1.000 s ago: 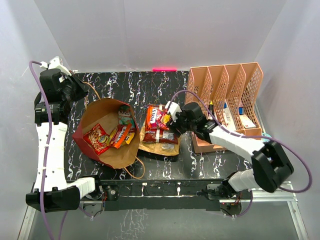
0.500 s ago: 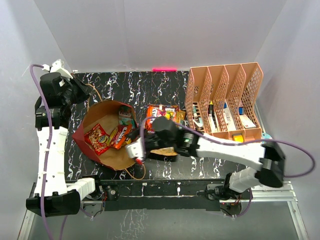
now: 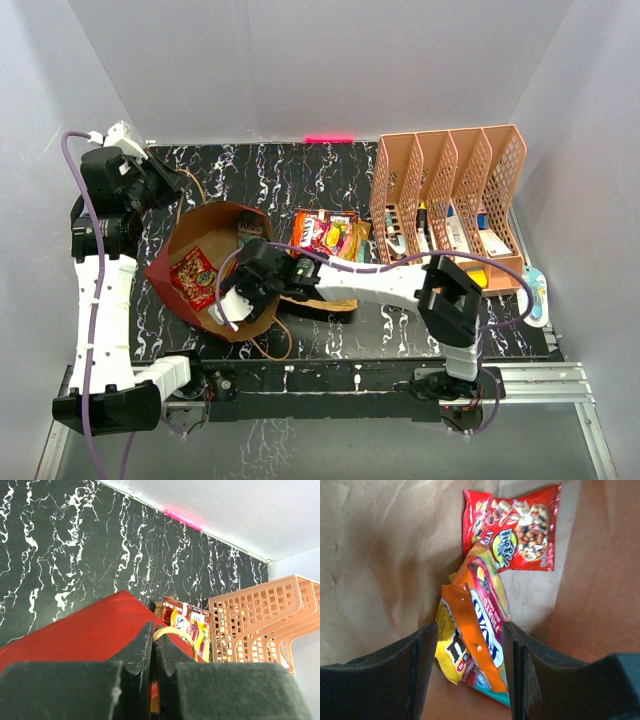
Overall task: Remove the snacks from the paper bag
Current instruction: Take out the snack from the paper bag.
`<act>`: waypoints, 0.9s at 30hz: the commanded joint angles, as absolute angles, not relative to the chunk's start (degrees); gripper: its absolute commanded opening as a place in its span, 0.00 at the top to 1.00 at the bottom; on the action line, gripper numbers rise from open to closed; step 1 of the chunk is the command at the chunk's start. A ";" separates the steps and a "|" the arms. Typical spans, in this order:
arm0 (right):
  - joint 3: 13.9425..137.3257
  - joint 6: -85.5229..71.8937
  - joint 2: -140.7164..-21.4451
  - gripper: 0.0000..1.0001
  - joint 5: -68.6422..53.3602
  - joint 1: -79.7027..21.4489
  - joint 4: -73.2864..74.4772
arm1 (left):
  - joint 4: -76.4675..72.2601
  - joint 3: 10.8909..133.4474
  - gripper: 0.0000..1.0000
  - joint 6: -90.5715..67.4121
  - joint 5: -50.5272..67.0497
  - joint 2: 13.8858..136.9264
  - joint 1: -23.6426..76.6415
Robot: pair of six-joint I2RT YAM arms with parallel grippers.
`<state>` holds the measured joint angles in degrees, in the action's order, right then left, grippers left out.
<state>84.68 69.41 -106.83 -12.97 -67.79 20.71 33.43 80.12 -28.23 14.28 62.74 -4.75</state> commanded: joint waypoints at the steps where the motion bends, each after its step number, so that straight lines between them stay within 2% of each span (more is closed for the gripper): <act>1: 90.14 73.40 -110.51 0.44 -9.45 -67.86 23.50 | 32.10 79.85 1.00 -28.79 16.19 61.27 -4.75; 12: 94.27 74.01 -118.39 0.45 -6.51 -67.85 18.87 | 32.69 80.81 1.00 -28.24 15.64 61.67 -4.75; 18: 94.40 70.40 -119.93 0.51 -5.63 -67.85 12.12 | 32.82 81.09 1.00 -28.17 15.55 61.78 -4.77; 20: 95.04 69.62 -121.03 0.56 -5.50 -67.69 11.22 | 32.71 81.12 1.00 -28.23 15.77 61.86 -4.75; 24: 96.57 68.04 -120.74 0.80 -4.79 -67.68 11.63 | 32.96 81.30 1.00 -28.13 15.52 61.94 -4.75; 27: 95.94 67.04 -118.26 0.90 -3.97 -67.59 10.31 | 32.96 81.40 1.00 -27.91 15.14 62.00 -4.75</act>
